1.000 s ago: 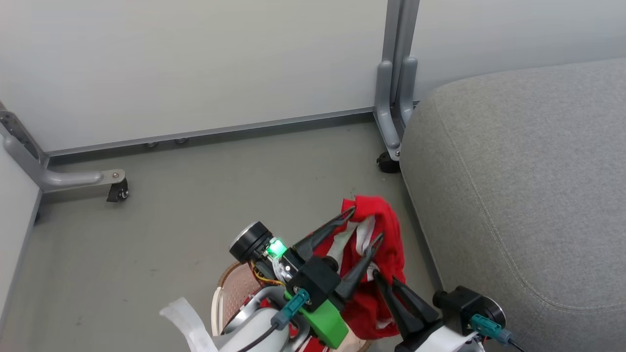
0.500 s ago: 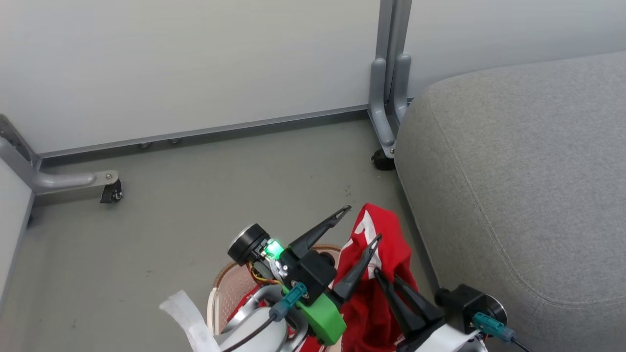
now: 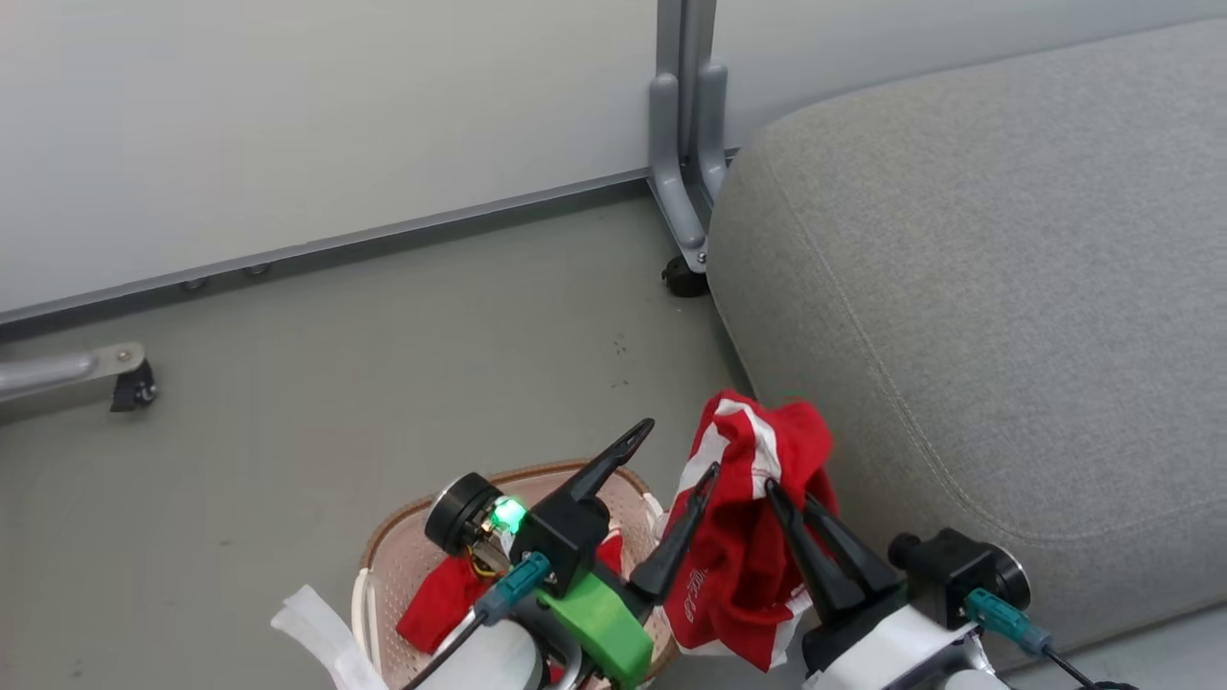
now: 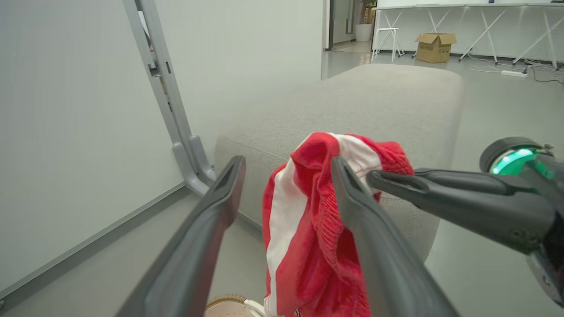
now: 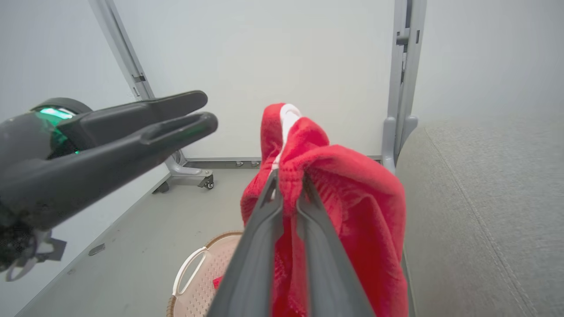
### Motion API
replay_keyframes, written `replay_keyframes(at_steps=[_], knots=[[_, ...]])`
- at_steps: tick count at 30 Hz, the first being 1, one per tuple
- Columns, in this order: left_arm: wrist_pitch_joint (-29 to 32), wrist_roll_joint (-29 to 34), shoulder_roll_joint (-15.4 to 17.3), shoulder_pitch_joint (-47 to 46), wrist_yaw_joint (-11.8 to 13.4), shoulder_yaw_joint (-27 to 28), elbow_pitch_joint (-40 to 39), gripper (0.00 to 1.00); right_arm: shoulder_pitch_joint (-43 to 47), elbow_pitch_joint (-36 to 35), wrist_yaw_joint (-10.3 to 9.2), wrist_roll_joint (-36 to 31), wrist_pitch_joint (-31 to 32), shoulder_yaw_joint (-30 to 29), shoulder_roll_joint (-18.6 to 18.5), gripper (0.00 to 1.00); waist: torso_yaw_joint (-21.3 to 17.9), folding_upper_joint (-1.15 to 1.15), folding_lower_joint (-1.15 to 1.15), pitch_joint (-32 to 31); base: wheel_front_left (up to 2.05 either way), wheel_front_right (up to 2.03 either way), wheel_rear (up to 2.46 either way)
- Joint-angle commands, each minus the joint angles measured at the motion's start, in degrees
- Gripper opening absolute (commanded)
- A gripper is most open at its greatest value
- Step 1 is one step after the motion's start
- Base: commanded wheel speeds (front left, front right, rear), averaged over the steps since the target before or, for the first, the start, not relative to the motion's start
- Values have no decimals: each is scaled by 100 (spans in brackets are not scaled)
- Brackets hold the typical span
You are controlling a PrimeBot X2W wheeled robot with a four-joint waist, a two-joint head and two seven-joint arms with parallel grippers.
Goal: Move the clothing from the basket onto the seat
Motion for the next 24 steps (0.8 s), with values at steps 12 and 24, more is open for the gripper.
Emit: replay_keyframes(at_steps=[12,24], knots=[[-139,90,433,48,-264,-277,-44,100,356,-629,-2,-202,-19,-559,40,0,-1283,0,0,1016,0,0,0],[-139,490,659,-344,-302,-492,-386,100,-391,-1133,-3,-42,-20,-1714,28,0,-1411,0,0,2018,0,0,0]])
